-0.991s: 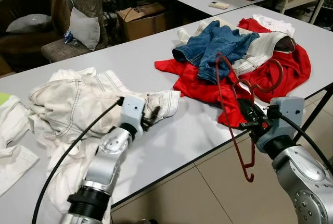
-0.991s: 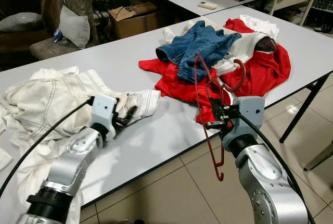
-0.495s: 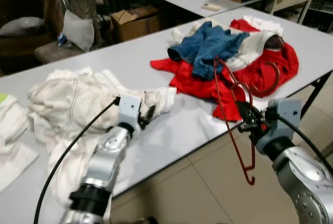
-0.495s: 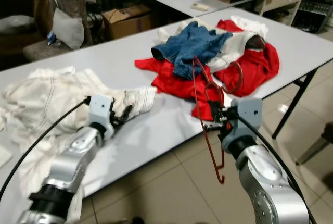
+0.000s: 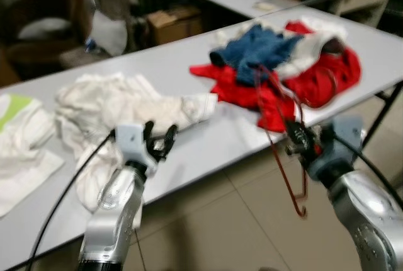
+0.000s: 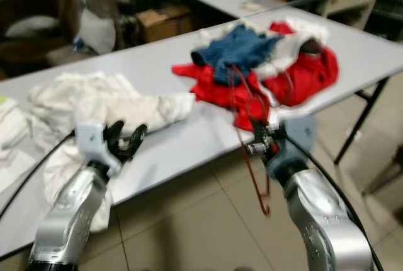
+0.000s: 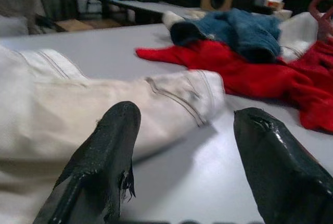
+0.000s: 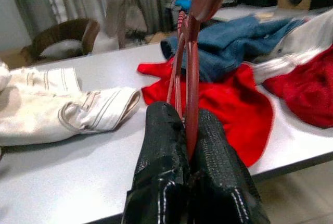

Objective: Hang hanger

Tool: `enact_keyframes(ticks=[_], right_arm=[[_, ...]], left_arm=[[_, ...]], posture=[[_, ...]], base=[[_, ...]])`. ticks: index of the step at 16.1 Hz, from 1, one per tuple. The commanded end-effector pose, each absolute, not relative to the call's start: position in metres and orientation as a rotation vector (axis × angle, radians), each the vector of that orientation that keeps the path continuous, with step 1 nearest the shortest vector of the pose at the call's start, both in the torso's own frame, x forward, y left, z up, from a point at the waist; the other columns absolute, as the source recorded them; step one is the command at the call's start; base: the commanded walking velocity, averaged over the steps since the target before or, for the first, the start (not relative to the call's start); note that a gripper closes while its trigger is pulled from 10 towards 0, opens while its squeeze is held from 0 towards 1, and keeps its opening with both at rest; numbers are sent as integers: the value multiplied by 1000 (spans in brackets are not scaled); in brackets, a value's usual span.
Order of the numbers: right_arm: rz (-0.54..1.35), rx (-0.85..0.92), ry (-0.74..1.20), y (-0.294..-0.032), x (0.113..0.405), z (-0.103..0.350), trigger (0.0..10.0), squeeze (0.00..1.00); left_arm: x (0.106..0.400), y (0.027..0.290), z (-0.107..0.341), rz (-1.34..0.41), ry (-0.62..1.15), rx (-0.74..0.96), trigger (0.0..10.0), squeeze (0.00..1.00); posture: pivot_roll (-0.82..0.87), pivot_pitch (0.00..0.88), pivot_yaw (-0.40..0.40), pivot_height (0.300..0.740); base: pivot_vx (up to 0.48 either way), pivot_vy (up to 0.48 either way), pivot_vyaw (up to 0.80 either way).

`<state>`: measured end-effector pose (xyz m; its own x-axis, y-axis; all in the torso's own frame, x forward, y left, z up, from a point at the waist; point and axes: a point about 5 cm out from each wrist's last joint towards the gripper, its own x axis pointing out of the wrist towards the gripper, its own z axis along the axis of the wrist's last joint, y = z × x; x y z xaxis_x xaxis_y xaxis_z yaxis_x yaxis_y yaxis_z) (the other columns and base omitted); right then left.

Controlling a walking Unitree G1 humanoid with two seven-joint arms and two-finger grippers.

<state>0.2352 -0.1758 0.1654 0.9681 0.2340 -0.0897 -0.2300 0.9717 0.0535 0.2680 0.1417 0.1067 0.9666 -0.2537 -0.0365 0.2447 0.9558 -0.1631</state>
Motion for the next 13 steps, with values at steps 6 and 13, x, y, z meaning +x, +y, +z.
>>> enact_keyframes(ticks=[6, 13], right_arm=[[279, -26, 87, -169, 239, 162, 10000, 0], [267, -63, 75, -172, 241, 162, 10000, 0]], left_arm=[[266, 135, 119, -255, 17, -133, 10000, 0], [269, 128, 123, -257, 9, -141, 10000, 0]], posture=[[-156, 0, 76, 740], [-159, 0, 79, 740]], base=[[0, 0, 0], [0, -418, 229]])
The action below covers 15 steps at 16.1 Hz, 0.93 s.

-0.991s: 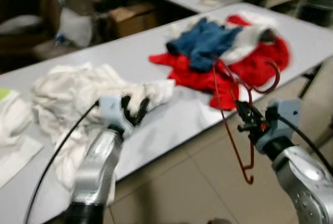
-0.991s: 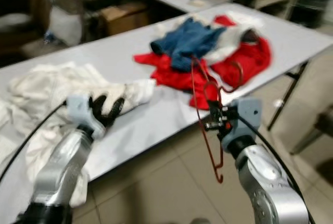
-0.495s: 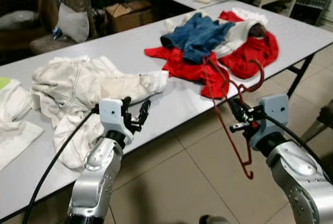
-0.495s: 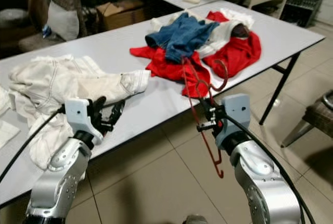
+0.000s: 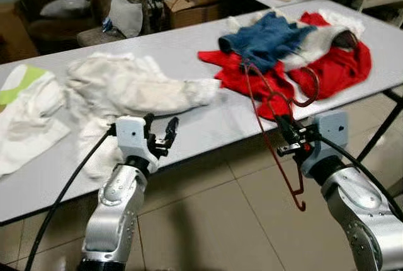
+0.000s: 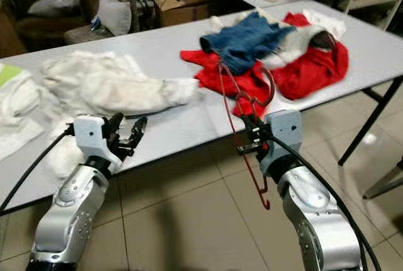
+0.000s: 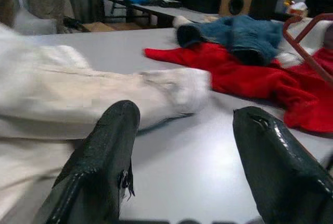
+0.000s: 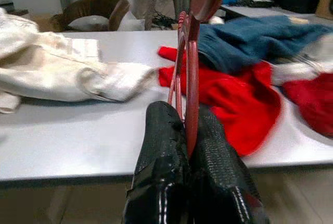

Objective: Hang hanger

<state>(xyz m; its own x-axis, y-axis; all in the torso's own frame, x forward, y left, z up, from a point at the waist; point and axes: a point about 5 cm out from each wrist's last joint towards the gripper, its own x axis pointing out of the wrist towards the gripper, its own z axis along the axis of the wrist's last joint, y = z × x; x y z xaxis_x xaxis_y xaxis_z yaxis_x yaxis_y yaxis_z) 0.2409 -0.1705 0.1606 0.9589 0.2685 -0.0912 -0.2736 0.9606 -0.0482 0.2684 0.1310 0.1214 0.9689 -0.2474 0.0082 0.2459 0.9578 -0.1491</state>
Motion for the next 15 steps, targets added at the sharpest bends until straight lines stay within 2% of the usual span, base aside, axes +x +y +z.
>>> enact_keyframes(ticks=[1, 3, 9, 12, 15], right_arm=[[260, -50, 71, -173, 241, 162, 10000, 0], [247, -24, 70, -175, 241, 162, 10000, 0], [261, -38, 70, -174, 242, 162, 10000, 0], [283, -61, 79, -172, 241, 161, 10000, 0], [284, -71, 78, -171, 242, 161, 10000, 0]], left_arm=[[269, 128, 123, -257, 9, -140, 10000, 0], [270, 128, 123, -255, 12, -132, 10000, 0], [269, 125, 121, -271, 23, -147, 10000, 0], [271, 127, 124, -267, 7, -148, 10000, 0], [272, 128, 123, -255, 10, -150, 10000, 0]], posture=[[-161, 0, 81, 740], [-160, 0, 79, 740], [-160, 0, 76, 740], [-162, 0, 76, 740], [-163, 0, 77, 740]], base=[[0, -480, 0], [0, -414, 0], [0, 0, 0], [403, 0, 0], [460, 0, 687]])
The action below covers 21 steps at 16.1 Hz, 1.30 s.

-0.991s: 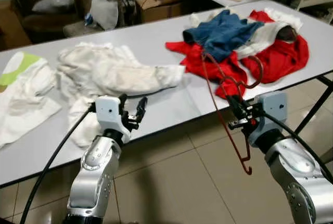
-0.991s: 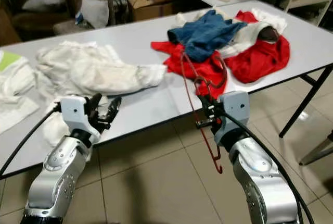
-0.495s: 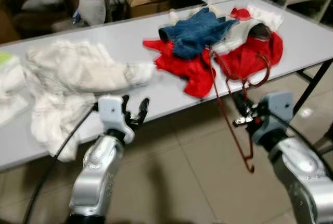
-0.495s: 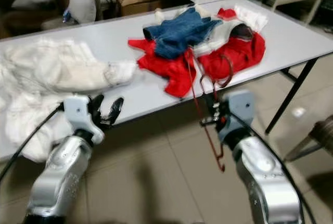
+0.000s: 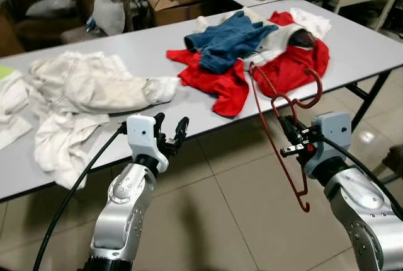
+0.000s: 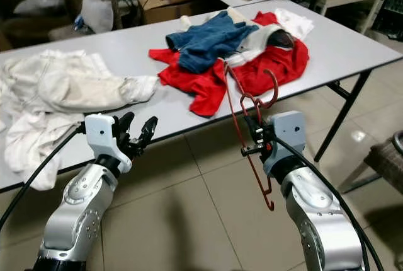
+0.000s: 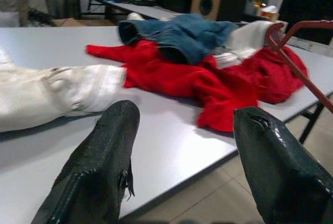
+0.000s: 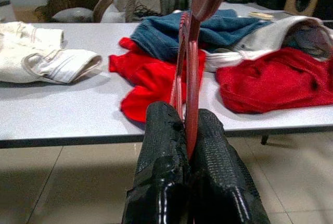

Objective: Hang hanger

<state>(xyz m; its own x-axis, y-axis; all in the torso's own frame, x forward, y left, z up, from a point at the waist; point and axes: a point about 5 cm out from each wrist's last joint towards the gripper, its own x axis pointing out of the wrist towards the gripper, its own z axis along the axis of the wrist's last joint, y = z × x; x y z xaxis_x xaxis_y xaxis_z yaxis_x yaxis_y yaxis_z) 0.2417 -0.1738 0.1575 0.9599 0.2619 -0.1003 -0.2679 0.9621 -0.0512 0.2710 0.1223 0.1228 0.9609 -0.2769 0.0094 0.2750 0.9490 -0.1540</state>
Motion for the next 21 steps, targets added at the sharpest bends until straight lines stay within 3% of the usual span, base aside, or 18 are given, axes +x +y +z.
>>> enact_keyframes(ticks=[1, 6, 11, 21], right_arm=[[287, -69, 79, -170, 242, 160, 10000, 0], [371, -116, 87, -161, 240, 159, 10000, 0], [334, -67, 58, -166, 241, 163, 10000, 0], [299, -53, 47, -167, 240, 163, 10000, 0]], left_arm=[[272, 129, 123, -252, 11, -150, 10000, 0], [273, 132, 123, -227, 7, -148, 10000, 0], [274, 130, 123, -249, 12, -141, 10000, 0], [290, 124, 111, -438, 118, 9, 10000, 0]], posture=[[-163, 0, 76, 740], [-160, 0, 72, 740], [-165, 0, 76, 740], [-175, 0, 103, 740]], base=[[461, 0, 0], [460, 0, 318], [445, 0, 0], [0, 0, 0]])
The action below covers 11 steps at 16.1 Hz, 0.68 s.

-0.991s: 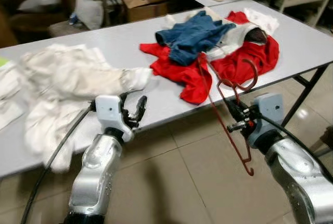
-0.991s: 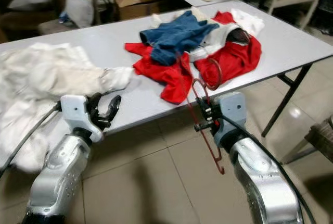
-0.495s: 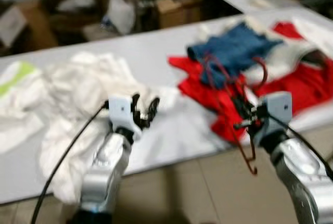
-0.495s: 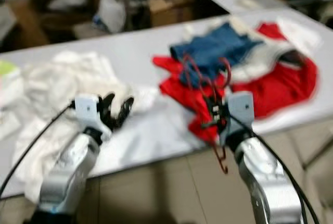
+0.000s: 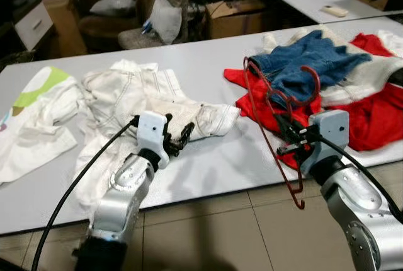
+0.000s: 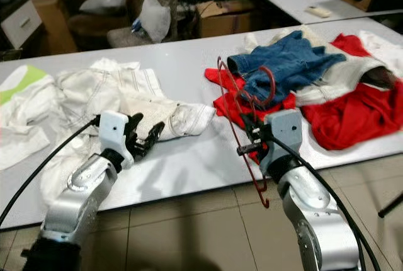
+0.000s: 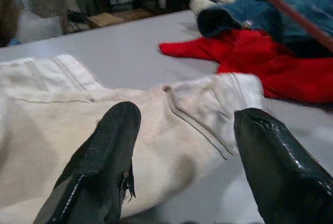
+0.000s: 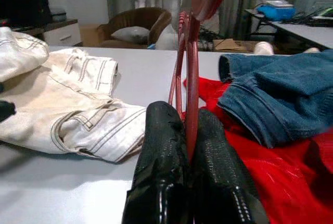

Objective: Hang hanger

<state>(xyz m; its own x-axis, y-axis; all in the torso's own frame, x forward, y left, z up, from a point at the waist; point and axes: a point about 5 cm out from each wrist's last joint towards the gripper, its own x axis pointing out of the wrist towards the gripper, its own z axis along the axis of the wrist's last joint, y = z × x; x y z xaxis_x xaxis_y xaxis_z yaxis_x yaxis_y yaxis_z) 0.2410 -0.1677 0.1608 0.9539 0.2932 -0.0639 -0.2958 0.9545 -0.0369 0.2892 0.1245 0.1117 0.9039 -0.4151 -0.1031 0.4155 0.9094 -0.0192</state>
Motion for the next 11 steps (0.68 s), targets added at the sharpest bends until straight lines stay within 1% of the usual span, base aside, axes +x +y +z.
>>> enact_keyframes(ticks=[1, 5, 9, 11], right_arm=[[292, -54, 48, -168, 239, 162, 10000, 0], [277, -55, 48, -169, 239, 162, 10000, 0], [262, -51, 52, -171, 238, 161, 10000, 0], [268, -52, 52, -170, 239, 162, 10000, 0]], left_arm=[[292, 122, 109, -469, 133, 14, 10000, 0], [300, 118, 106, -489, 144, 67, 10000, 0], [309, 116, 106, -445, 139, 87, 10000, 0], [312, 117, 104, -421, 130, 166, 10000, 0]], posture=[[-178, 0, 109, 740], [-185, 0, 117, 740], [-183, 0, 112, 740], [-182, 0, 108, 740]], base=[[0, 0, 0], [0, 0, 0], [0, 0, 0], [0, 0, 0]])
